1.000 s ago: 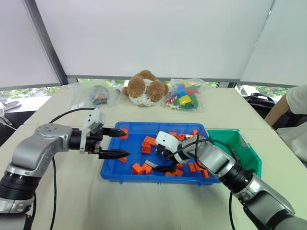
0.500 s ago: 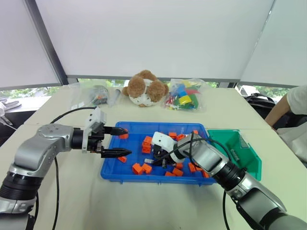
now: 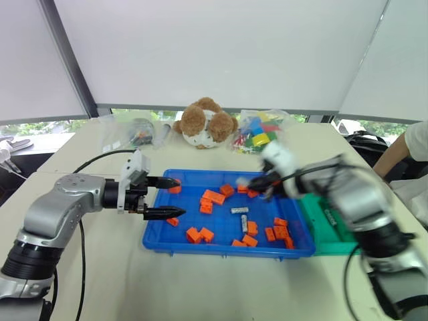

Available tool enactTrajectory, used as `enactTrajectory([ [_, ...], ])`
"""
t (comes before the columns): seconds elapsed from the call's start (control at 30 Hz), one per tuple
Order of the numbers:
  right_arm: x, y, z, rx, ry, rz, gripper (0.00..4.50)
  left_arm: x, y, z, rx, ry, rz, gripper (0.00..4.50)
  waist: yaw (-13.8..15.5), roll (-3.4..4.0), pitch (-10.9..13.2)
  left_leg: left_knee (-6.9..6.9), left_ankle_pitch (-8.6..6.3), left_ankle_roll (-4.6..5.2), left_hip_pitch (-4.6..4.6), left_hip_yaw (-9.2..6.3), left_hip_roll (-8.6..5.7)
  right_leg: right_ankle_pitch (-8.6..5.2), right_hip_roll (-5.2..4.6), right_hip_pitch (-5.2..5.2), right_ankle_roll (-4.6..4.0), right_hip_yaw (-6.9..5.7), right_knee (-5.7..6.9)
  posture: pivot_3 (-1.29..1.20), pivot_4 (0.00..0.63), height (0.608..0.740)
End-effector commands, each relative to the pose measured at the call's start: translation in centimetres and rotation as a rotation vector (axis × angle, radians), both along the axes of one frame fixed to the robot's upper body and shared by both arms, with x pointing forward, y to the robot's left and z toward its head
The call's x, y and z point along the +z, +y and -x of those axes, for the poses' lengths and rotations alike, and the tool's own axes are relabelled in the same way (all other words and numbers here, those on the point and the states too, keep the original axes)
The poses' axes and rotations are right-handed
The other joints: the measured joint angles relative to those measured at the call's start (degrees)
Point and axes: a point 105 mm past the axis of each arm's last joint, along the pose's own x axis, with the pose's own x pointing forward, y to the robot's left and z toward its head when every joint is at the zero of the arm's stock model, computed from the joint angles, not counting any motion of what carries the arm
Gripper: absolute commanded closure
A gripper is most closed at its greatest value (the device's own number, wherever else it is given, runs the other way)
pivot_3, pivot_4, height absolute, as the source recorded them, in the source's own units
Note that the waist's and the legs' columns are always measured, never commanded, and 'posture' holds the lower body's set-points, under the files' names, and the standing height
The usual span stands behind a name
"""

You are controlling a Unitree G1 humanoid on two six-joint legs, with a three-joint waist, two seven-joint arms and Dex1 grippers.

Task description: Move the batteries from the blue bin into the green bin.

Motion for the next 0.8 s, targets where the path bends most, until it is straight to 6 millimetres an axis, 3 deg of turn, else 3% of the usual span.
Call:
enactTrajectory([
  [0.03,1.6,-4.1,1.3,-0.13,-0.055,0.019,4.49,0.7,-0.3,0.1,-0.028,-0.042,0.0,0.0,-0.24,-0.01,-0.01,-0.01,-0.01,0.01,0.03,0.0,0.0,0.0,0.01,0.02,0.0,0.0,-0.01,0.0,0.15,0.733],
  [0.17,0.5,-8.3,2.7,-0.255,-0.017,0.076,4.49,0.8,-0.1,-0.3,-0.03,-0.041,-0.001,0.0,-0.8,-0.01,0.0,-0.03,-0.01,0.02,0.07,0.02,0.01,0.0,0.04,0.01,0.0,0.06,-0.01,0.0,0.15,0.733],
  [0.33,-2.1,-10.5,3.7,-0.308,0.065,0.116,4.49,0.7,-0.1,-0.6,-0.039,-0.042,-0.005,0.0,-0.73,0.0,0.0,-0.05,-0.01,0.02,0.08,0.0,0.01,0.0,0.07,-0.02,0.0,0.1,0.02,0.0,0.15,0.733],
  [0.5,-3.1,-11.2,3.8,-0.333,0.083,0.106,2.11,0.6,-0.3,-0.7,-0.048,-0.046,-0.006,0.0,-0.5,0.0,0.0,-0.01,-0.01,0.01,0.06,0.01,0.0,0.0,0.05,-0.02,0.0,0.11,0.01,0.0,0.15,0.733],
  [0.63,-1.9,-10.1,3.3,-0.293,0.039,0.098,0.13,0.7,-0.4,-0.7,-0.05,-0.049,-0.006,0.0,-0.56,0.0,0.0,-0.01,-0.01,0.01,0.06,0.01,0.01,0.0,0.05,-0.02,0.0,0.11,0.02,0.0,0.15,0.733],
  [0.7,-0.8,-8.4,2.8,-0.237,0.007,0.052,0.05,0.7,-0.4,-0.7,-0.049,-0.051,-0.007,0.0,-0.72,0.0,0.0,-0.01,-0.01,0.01,0.07,0.02,0.01,0.0,0.05,-0.02,0.0,0.12,0.02,0.0,0.15,0.733],
  [0.8,-0.4,-4.3,2.4,-0.078,0.015,-0.024,0.05,0.9,-0.5,-0.7,-0.049,-0.055,-0.007,0.0,-0.8,0.0,0.0,-0.02,-0.01,0.01,0.09,0.0,0.03,0.0,0.09,-0.02,0.0,0.11,0.03,0.0,0.15,0.733],
])
